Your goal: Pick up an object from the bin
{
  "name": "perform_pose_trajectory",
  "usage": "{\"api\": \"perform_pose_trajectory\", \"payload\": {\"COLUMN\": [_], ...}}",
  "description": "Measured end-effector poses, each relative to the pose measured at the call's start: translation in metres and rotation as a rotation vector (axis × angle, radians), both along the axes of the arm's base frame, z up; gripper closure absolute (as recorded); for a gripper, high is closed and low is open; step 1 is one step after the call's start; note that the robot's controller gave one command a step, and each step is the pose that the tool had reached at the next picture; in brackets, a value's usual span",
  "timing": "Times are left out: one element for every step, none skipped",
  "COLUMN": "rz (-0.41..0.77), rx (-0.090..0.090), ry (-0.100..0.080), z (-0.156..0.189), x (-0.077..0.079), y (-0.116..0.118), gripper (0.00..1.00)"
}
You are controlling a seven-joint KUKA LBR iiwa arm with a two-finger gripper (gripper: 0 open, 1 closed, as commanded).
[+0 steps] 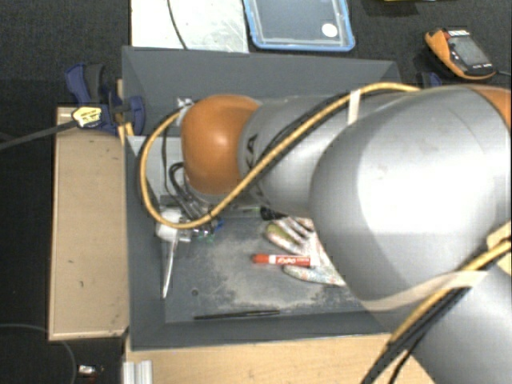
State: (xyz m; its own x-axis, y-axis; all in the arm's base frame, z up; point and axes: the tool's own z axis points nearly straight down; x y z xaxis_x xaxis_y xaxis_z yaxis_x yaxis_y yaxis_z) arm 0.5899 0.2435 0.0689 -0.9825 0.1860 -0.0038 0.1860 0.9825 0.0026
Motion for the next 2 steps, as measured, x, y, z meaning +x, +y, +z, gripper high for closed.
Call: {"api": "perform_pose_trajectory", "payload": {"rz": [-0.209, -0.21], "rx": [0.001, 0.001], "ry": [-0.006, -0.006], "z": [0.0012, 0.0012], "x": [-0.004, -0.004], "y": [-0.0025, -0.0025], "gripper": [1.0, 1.0]}}
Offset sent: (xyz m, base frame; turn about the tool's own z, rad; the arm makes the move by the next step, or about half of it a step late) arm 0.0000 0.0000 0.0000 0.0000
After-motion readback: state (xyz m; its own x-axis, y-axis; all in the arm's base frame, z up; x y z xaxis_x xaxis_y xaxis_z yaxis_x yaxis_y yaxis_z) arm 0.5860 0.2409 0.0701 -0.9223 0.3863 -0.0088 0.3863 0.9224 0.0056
